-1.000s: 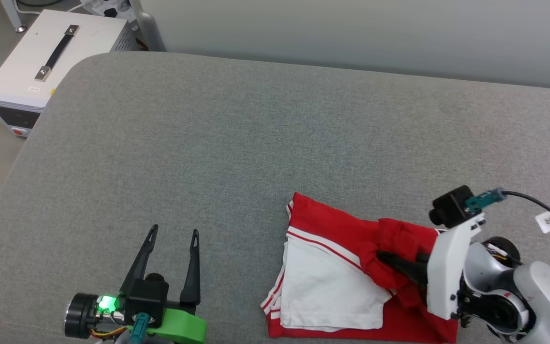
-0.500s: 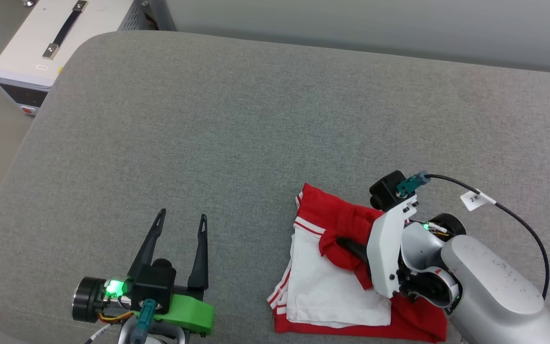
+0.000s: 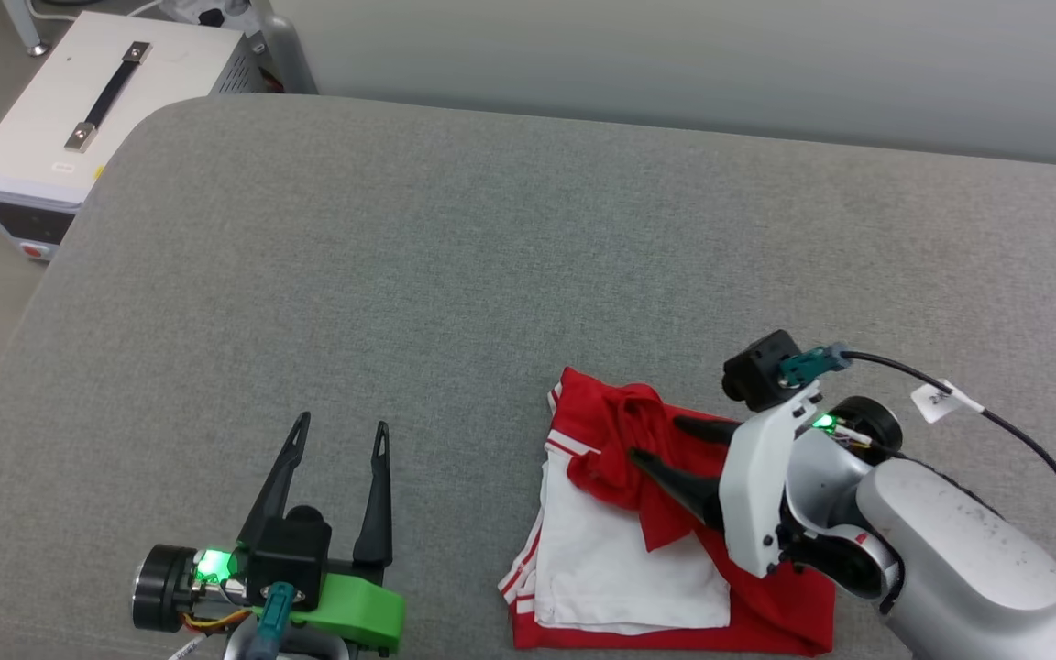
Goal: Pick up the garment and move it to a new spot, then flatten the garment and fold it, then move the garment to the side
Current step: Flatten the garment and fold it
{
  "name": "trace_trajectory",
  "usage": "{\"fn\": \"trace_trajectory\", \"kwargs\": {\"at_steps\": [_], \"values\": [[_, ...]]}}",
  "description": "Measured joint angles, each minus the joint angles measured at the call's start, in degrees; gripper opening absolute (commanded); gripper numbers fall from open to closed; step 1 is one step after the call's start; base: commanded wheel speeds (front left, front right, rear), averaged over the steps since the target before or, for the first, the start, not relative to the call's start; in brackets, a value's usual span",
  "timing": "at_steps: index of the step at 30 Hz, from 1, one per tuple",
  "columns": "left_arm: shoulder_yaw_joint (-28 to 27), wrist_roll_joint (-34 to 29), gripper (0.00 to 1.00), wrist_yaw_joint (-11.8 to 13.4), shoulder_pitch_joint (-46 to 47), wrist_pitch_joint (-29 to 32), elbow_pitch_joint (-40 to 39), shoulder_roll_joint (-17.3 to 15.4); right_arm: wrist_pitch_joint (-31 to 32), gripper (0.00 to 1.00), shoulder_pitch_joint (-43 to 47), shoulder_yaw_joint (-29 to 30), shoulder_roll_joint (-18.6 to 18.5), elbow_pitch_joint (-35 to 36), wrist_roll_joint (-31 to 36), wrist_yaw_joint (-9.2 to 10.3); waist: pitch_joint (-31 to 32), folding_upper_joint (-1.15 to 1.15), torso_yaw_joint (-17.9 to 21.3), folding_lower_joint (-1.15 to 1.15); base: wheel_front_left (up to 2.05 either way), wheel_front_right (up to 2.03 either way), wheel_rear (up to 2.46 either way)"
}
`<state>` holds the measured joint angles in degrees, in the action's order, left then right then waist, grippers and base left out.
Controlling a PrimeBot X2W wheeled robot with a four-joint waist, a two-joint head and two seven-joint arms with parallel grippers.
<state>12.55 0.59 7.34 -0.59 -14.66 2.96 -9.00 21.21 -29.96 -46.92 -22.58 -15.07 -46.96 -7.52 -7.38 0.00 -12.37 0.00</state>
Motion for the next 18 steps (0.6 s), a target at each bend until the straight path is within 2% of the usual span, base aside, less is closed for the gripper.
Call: {"fn": "trace_trajectory", "kwargs": {"at_steps": [5, 10, 15, 18], "values": [[-0.19, 0.00, 1.00, 0.01, -1.41, 0.00, -0.01, -0.23, -3.44, 1.00, 1.46, 3.07, -4.13, 5.94, 0.51, 0.00, 1.78, 0.00, 1.53, 0.00, 0.00, 0.00, 0.00], [-0.67, 0.01, 1.00, 0.04, -2.98, 0.00, -0.02, -0.76, -8.64, 1.00, 6.51, 11.59, -6.89, 9.31, 4.82, 0.00, 3.62, 0.00, 3.20, 0.00, 0.00, 0.00, 0.00], [-1.32, 0.36, 1.00, 0.04, -3.94, 0.00, 0.01, -1.09, -15.79, 1.00, 11.67, 21.64, -6.41, 9.20, 13.06, 0.00, 5.05, 0.00, 4.94, 0.00, 0.00, 0.00, 0.00], [-1.62, 0.40, 1.00, 0.02, -4.14, 0.00, 0.09, -1.15, -21.75, 1.00, 15.22, 28.16, -4.13, 8.77, 18.73, 0.00, 5.97, 0.00, 5.74, 0.00, 0.00, 0.00, 0.00]]}}
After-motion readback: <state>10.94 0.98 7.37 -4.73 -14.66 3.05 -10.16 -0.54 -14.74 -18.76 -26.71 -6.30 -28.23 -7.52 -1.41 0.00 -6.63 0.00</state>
